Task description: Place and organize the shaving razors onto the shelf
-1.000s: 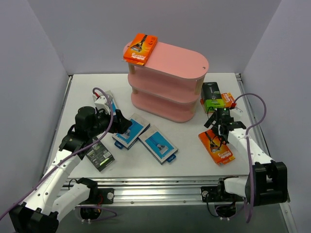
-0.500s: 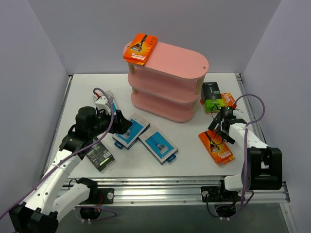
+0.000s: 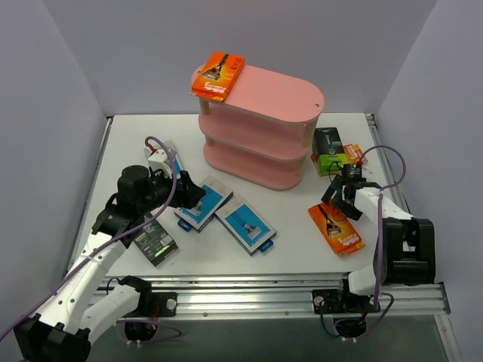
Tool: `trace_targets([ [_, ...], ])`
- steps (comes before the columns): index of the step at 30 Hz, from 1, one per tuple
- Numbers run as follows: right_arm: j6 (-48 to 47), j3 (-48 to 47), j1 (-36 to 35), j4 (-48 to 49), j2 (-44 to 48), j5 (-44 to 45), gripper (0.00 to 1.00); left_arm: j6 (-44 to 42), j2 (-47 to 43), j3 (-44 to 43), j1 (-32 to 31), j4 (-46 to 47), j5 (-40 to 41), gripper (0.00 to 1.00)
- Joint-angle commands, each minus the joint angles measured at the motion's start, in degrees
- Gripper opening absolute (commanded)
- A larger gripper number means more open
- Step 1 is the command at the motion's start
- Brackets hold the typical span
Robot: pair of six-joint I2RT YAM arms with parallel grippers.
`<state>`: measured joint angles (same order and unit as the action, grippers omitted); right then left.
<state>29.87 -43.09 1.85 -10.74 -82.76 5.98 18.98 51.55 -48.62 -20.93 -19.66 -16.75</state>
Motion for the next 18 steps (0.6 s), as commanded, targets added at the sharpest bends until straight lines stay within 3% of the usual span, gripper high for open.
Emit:
trace_targets([
  [1, -1.30, -0.86, -0.09, -1.12, -2.40, -1.58, 0.77, -0.88, -0.31, -0.69, -0.25, 0.06, -0.30, 0.89],
  [10, 0.98, 1.43, -1.50, 0.02, -2.14, -4.13, 0.66, -0.88, -0.31, -0.69, -0.25, 0.06, -0.47, 0.89],
  [18, 6.42, 3.54, -6.85, 1.86, -1.00, -5.19, 0.60, -0.88, -0.40, -0.69, -0.25, 0.06, -0.56, 0.89],
])
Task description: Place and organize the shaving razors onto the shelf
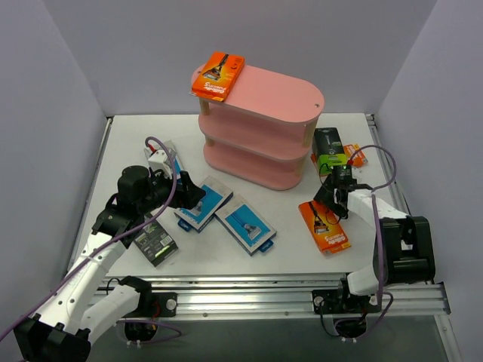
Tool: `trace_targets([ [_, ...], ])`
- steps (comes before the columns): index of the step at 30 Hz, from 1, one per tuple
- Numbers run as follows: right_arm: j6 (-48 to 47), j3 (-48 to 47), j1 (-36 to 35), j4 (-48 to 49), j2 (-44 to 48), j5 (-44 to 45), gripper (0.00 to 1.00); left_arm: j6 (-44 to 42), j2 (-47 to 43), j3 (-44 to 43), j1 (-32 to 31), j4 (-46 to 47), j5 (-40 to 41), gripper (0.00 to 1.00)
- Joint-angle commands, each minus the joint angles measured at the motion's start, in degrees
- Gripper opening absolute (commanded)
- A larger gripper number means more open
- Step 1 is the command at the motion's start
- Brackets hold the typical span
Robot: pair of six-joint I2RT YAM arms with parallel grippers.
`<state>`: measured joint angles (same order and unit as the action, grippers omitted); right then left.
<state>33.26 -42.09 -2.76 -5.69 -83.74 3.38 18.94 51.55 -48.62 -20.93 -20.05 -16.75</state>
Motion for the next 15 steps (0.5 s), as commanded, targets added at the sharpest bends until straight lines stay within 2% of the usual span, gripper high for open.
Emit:
trace_targets([
  [1, 5.13, 2.62, -2.77, -2.84, 0.07, -2.76, 0.59, -0.75, -0.31, -0.69, -0.25, 0.45, -0.65, 0.89],
  [8, 17.16, 4.12, -5.85, 2.35, 0.95, -5.75, 0.59, -0.57, -0.22, -0.69, -0.25, 0.45, -1.00, 0.89],
  [15, 30.10, 3.85, -7.78, 7.63, 2.62, -5.05, 0.62, -0.22, 0.30, -0.51, -0.25, 0.72, -1.53, 0.89],
])
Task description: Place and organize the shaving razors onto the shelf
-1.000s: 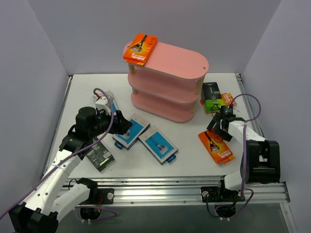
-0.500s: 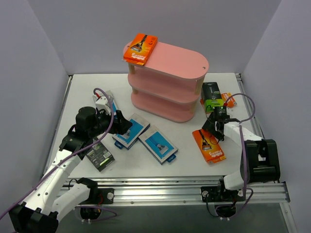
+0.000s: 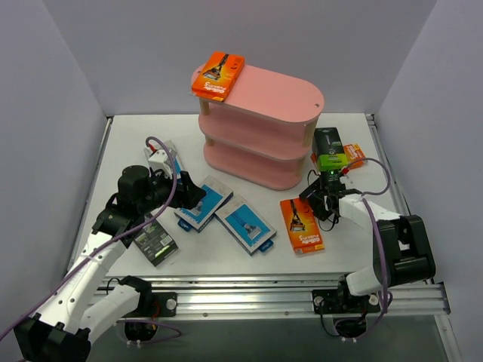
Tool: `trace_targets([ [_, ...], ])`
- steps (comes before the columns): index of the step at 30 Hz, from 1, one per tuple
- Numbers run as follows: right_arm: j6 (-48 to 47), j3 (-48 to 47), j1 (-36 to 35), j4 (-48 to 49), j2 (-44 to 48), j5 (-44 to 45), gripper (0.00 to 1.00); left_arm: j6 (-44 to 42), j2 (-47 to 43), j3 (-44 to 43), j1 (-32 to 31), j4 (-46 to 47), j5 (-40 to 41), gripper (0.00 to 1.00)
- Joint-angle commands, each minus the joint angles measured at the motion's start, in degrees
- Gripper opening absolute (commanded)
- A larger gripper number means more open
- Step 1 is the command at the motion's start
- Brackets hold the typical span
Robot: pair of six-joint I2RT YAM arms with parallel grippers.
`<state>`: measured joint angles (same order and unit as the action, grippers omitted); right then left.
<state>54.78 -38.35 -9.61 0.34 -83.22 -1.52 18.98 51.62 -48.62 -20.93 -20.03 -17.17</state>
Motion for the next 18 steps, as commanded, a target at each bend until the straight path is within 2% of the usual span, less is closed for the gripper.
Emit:
trace_targets([
  [1, 9.63, -0.49, -1.11, 1.77, 2.36, 0.28, 0.63, -0.26, 0.33, -0.51, -0.25, 0.70, -1.29, 0.89],
  [7, 14.03, -3.83, -1.38, 1.43, 4.38, 1.26, 0.63, 0.00, 0.42, -0.51, -0.25, 0.78, -1.64, 0.89],
  [14, 7.28, -6.74, -1.20, -7.44, 8.42, 3.63, 0.71, 3.60, 1.64, 0.02, -0.25, 2.89, -3.48, 0.89],
  [18, 3.14, -2.80, -1.29, -9.48, 12.55, 4.16, 0.74, 6.76, 3.22, -0.77, -0.25, 3.51, -4.89, 0.89],
])
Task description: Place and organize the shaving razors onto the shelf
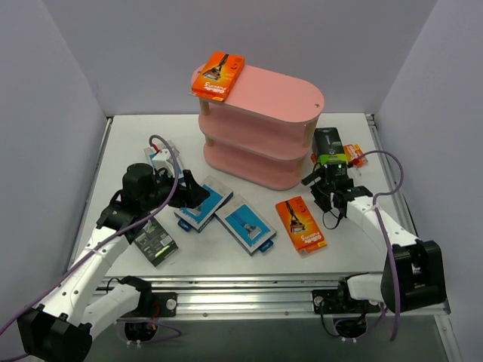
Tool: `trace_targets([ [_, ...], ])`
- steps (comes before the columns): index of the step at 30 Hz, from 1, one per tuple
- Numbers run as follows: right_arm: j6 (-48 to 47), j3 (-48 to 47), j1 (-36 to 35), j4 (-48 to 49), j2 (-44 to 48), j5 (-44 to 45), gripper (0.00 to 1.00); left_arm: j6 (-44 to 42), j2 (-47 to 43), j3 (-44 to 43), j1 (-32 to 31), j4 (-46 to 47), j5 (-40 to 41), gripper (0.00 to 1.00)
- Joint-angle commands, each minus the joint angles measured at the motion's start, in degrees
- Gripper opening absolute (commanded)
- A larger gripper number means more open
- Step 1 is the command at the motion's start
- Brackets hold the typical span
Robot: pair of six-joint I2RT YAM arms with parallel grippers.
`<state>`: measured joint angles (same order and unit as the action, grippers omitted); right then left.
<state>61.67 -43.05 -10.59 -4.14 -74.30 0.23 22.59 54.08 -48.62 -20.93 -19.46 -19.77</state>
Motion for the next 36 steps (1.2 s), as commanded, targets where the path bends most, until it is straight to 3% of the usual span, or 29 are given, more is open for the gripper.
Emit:
trace_targets([
  [1, -4.88, 3.22, -0.22, -4.91, 5.12, 1.97, 0.74, 3.95, 0.85, -0.77, -0.25, 3.38, -2.29, 0.89],
  [8, -7.70, 12.89, -0.40, -4.65, 11.37, 1.00, 0.78, 13.61, 1.55, 3.26, -2.44, 10.05, -2.21, 0.87],
  [17, -12.27, 15.88, -0.40, -8.25, 14.45, 2.32, 0.82, 15.99, 1.02, 5.29, -9.74, 9.53, 4.56, 0.86],
  [31, -14.21, 21.51, -0.92, -8.69, 22.01, -4.36, 0.81, 18.89, -1.35, 8.10, -14.14, 9.35, 10.36, 0.85],
  [36, -14.12, 22.83, -1.54, -7.29, 22.71, -8.39, 0.78, 19.60, 2.06, 7.93, -17.82, 11.90, 12.82, 0.85],
])
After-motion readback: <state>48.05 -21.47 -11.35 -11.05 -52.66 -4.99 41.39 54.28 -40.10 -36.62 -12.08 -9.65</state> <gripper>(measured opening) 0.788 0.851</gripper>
